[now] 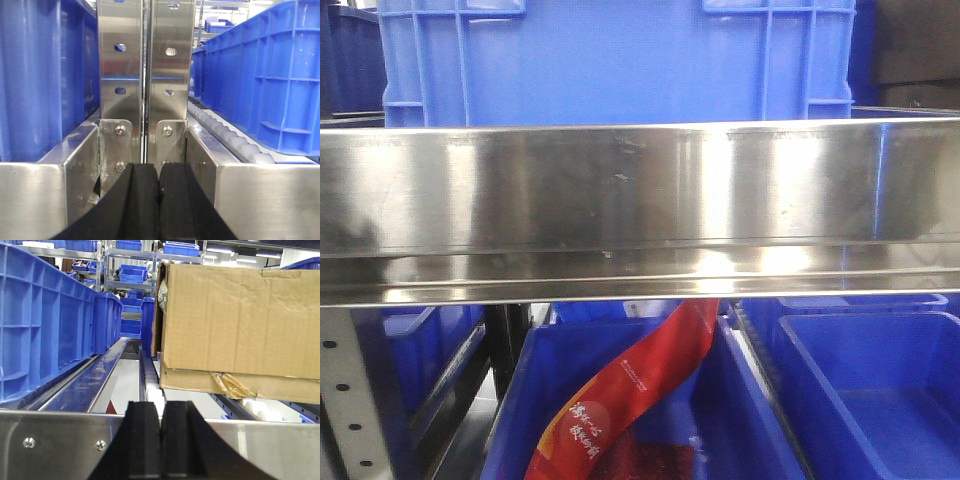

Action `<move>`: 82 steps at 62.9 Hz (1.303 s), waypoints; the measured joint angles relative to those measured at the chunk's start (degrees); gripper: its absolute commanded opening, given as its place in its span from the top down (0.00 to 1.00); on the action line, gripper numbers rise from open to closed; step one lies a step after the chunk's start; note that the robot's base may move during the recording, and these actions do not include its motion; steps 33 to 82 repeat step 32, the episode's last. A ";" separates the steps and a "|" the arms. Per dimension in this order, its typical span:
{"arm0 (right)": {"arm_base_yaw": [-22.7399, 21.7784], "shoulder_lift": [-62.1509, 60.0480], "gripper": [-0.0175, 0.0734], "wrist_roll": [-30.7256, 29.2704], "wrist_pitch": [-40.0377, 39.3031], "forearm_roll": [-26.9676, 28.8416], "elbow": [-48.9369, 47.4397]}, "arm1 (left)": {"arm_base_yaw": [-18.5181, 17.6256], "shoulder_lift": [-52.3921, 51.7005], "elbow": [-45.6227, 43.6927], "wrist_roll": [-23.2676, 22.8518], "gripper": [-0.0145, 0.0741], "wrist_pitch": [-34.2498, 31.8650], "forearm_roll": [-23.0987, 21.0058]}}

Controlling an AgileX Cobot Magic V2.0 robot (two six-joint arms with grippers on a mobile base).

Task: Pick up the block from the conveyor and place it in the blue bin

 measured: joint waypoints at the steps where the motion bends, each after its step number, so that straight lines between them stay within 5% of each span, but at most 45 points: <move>1: 0.00 0.00 0.99 0.00 0.00 0.00 0.00 | 0.00 0.00 0.00 0.00 0.96 0.00 0.00; 82: 0.00 0.00 0.99 0.00 0.00 0.00 0.00 | 0.00 0.00 0.00 0.00 0.96 0.00 0.00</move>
